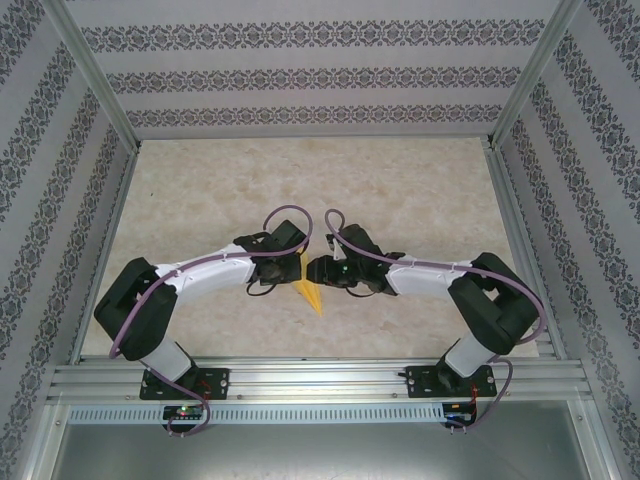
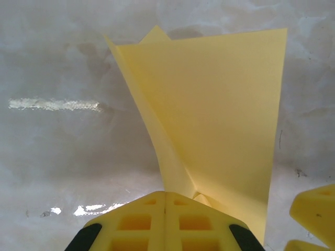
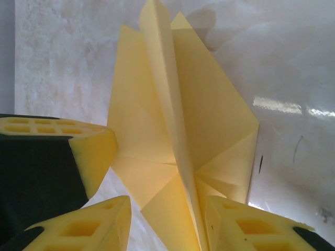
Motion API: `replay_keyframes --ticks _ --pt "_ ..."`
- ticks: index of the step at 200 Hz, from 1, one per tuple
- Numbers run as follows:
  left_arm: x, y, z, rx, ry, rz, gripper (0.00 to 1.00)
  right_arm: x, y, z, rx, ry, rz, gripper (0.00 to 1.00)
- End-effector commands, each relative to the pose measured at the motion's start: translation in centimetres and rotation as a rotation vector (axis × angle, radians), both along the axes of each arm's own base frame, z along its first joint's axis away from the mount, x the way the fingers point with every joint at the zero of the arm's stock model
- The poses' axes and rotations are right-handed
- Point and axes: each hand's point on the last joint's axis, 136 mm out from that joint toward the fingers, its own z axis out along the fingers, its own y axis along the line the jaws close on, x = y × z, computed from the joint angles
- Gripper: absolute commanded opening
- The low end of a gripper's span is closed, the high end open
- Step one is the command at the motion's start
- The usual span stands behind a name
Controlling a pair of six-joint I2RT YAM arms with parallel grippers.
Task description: Fold a paper plane with a square sheet of paper (pick it up from the middle)
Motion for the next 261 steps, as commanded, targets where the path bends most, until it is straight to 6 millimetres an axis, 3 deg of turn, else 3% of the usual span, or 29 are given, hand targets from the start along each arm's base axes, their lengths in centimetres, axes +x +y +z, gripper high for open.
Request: replay_keyframes --ticks 1,108,178,225,261 --pt "0.7 0.0 0.8 -0.026 -0.039 -0.024 0.0 0.4 1.0 0.1 -0.01 -0.027 0.046 0.44" --pt "0.7 0.9 0.6 -0.017 -0.032 -0.014 0.0 0.1 1.7 -1.9 -0.006 0.015 0.081 0.5" --pt "0.7 1.0 0.7 -0.02 -0.033 -0.004 0.0 -1.3 2.7 -0.9 0.079 0.017 0.129 0.52" --pt "0.8 0.9 0.9 -0.026 -0.037 -0.002 0.0 -2.1 2.7 -1.6 0.038 0.012 0.157 0.55" --pt "0.8 0.8 0.9 -0.031 -0.033 -0.006 0.0 -2.1 2.2 -2.4 -0.062 -0.016 0.161 0.49"
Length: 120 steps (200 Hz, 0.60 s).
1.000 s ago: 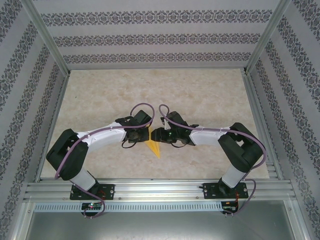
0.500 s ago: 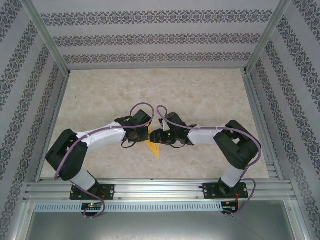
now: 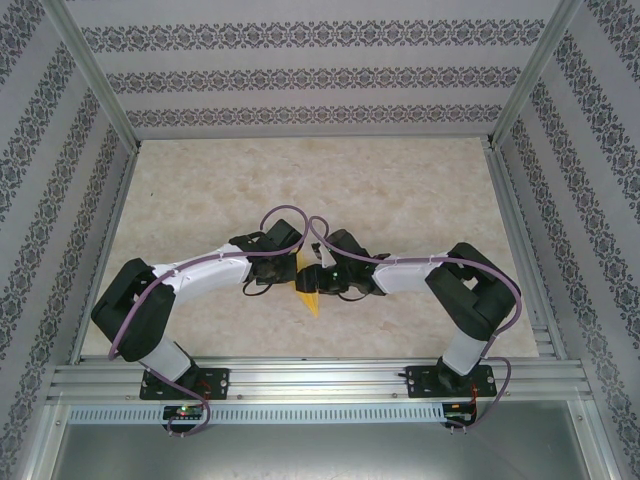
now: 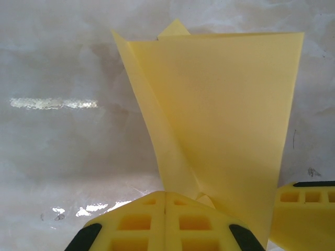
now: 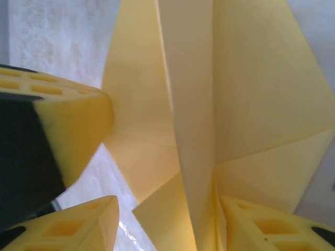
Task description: Fold a paper plane with a square sheet of paper (pick it up from the middle)
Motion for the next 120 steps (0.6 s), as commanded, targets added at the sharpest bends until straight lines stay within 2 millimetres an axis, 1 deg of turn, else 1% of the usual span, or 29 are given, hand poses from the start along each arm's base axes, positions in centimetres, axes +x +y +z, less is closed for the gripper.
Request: replay_keyframes --ticks 1,31,68,96,108,120 --pt "0.73 -0.01 1.13 -0.034 -0.039 0.004 0.0 0.03 -0.27 -0.04 -0.062 -0.053 0.017 0.49" --pt "0.73 -0.09 1.02 -0.037 -0.035 0.005 0.0 -0.05 -0.23 -0.36 -0.129 -0.078 0.041 0.45" --pt "0.59 -0.03 0.89 -0.034 -0.029 0.003 0.0 0.17 -0.41 -0.63 -0.175 -0.094 0.038 0.36" --pt "0.52 -0.05 0.82 -0.036 -0.027 0.004 0.0 0.18 -0.06 -0.49 -0.176 -0.103 0.048 0.33" --pt "0.55 -0.14 0.89 -0.044 -0.028 0.005 0.0 0.18 -0.03 -0.7 -0.189 -0.1 0.054 0.28" --pt "0.54 -0.26 0.9 -0.051 -0.028 0.004 0.0 0.19 0.08 -0.73 -0.196 -0.105 0.057 0.27"
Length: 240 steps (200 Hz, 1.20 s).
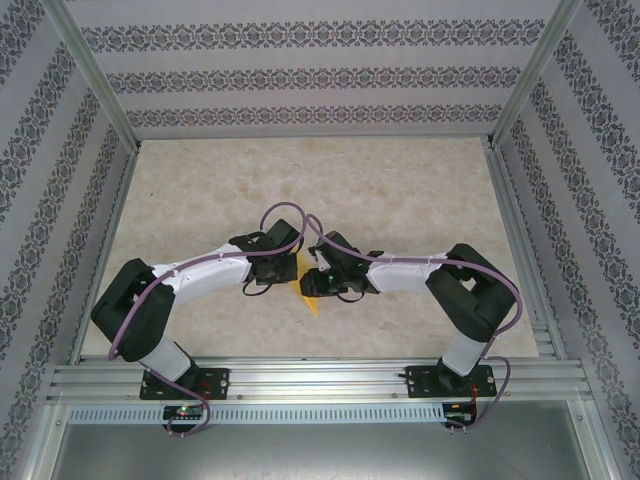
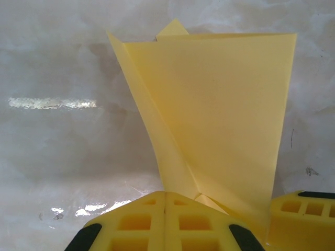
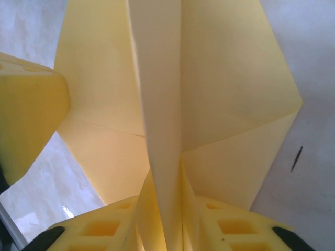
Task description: Fold a paper plane with a square sheet of paper (pick it up from the middle)
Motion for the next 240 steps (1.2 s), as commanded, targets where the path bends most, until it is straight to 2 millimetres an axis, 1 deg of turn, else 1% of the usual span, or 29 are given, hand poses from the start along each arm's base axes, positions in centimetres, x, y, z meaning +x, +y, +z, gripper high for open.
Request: replay_keyframes --ticks 1,34,58,117,146,160,178,189,208,221,240 --pt "0.6 -0.2 0.9 -0.047 -0.03 0.005 0.0 0.4 0.9 0.2 -0.022 -0.046 0.035 0.27" --pt "0.6 -0.3 0.9 -0.056 -0.03 0.006 0.01 0.4 1.2 0.3 -0.036 -0.051 0.048 0.25" --pt "0.5 -0.5 1.0 -0.065 -0.027 0.004 0.01 0.5 0.7 -0.2 -0.089 -0.058 0.045 0.24" --pt "0.5 -0.5 1.3 -0.073 -0.034 0.006 0.05 0.4 1.1 -0.7 -0.124 -0.06 0.064 0.21" --pt "0.5 -0.6 1.6 -0.091 -0.042 0.009 0.08 0.5 1.2 -0.9 -0.146 -0.065 0.058 0.17" --pt "0.5 -0.7 1.9 -0.101 -0.047 0.011 0.1 0.7 0.9 -0.7 -0.163 -0.072 0.048 0.12" --pt "0.6 -0.9 2.8 -0.124 -0.062 0.008 0.15 1.2 0.3 0.1 -0.192 -0.097 0.024 0.07" --pt "0.6 -1.0 3.6 -0.143 -0.076 0.01 0.22 1.5 -0.1 1.0 -0.202 -0.121 0.01 0.06" --pt "0.8 -1.0 5.6 -0.176 -0.123 0.014 0.3 2.4 -1.8 2.7 -0.249 -0.164 -0.042 0.03" --pt "0.9 -0.3 6.9 -0.178 -0.164 0.034 0.34 3.2 -3.4 3.7 -0.288 -0.185 -0.095 0.03" --pt "0.8 1.4 8.1 -0.132 -0.213 0.074 0.35 4.5 -5.9 5.1 -0.347 -0.207 -0.18 0.03"
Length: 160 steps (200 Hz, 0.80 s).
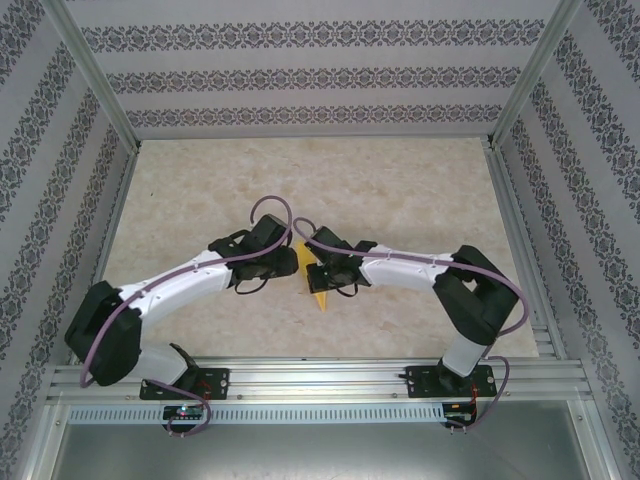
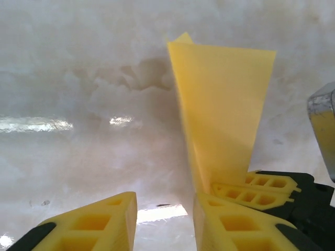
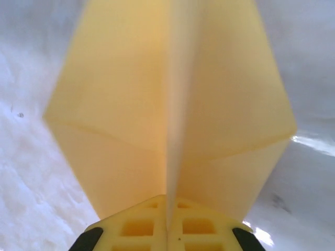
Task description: Fold a paper plane with a square sheet of paper (pick it up from the middle)
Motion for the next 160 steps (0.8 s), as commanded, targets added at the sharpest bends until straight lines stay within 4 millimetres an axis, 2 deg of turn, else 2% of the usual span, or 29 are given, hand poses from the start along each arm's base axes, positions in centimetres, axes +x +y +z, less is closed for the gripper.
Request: replay_keyframes --ticks 1,19,59,117,160 --pt "0.7 2.0 2.4 0.024 -0.088 0.07 0.35 2.5 -3.4 3.2 -0.092 -0.1 -0.115 0.03" --pt "0.5 3.8 3.0 0.07 -0.118 0.122 0.36 3.6 -5.0 4.2 -0.138 -0.133 -0.165 0.03" --pt "-0.3 7.0 2.6 0.084 -0.144 0.243 0.36 5.7 -6.1 4.7 -0.17 -0.14 -0.216 0.02" --pt "-1.0 8.9 2.8 0.07 -0.164 0.295 0.38 8.2 -5.4 1.4 -0.237 -0.062 -0.253 0.02" --pt "-1.5 9.4 2.3 0.077 -0.154 0.298 0.38 8.9 -4.6 -1.0 -0.265 -0.014 -0.247 0.07"
